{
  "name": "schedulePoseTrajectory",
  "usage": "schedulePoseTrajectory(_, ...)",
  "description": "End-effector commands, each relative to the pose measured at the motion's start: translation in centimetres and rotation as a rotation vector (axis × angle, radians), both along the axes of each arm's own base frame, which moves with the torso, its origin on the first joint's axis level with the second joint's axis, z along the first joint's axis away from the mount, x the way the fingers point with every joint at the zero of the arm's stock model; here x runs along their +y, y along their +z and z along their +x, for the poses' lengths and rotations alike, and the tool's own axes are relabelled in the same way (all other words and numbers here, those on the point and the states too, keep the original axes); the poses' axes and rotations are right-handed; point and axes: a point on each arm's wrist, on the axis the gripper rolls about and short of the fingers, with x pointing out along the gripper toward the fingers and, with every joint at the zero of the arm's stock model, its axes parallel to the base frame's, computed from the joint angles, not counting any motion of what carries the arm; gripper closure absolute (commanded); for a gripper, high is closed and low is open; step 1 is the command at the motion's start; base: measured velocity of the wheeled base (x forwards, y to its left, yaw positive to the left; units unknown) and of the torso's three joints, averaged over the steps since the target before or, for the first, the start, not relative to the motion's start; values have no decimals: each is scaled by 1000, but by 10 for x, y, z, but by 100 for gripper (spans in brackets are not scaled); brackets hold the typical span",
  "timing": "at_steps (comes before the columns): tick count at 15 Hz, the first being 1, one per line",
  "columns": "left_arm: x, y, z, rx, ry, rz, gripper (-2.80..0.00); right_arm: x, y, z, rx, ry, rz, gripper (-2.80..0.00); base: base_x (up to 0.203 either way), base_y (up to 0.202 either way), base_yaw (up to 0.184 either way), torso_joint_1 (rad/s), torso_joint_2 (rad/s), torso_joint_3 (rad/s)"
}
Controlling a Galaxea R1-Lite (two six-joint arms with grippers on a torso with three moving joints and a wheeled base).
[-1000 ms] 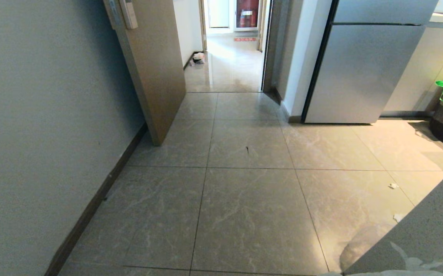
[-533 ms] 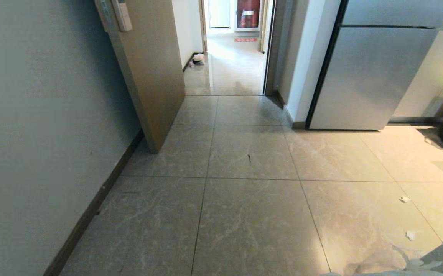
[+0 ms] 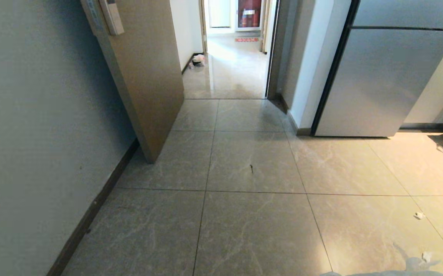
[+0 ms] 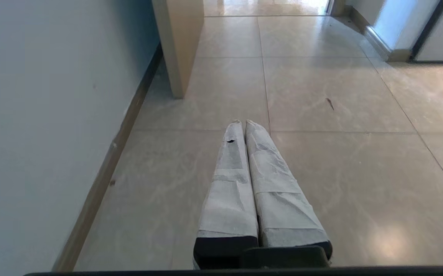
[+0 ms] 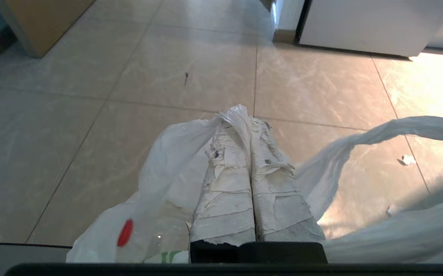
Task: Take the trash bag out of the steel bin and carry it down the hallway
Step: Put the trash bag at the door
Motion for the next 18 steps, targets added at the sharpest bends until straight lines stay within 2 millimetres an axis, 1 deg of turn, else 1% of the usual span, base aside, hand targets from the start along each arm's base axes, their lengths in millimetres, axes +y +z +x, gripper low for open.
schedulePoseTrajectory(1, 0, 0, 0, -1, 1, -1, 0, 0, 0, 0, 2, 0, -1, 0, 192, 0, 2, 6, -1, 2)
schedulePoseTrajectory(18, 0, 0, 0, -2, 0, -1, 0, 0, 0, 0, 2, 0, -1, 0, 194, 0, 1, 0, 2, 3)
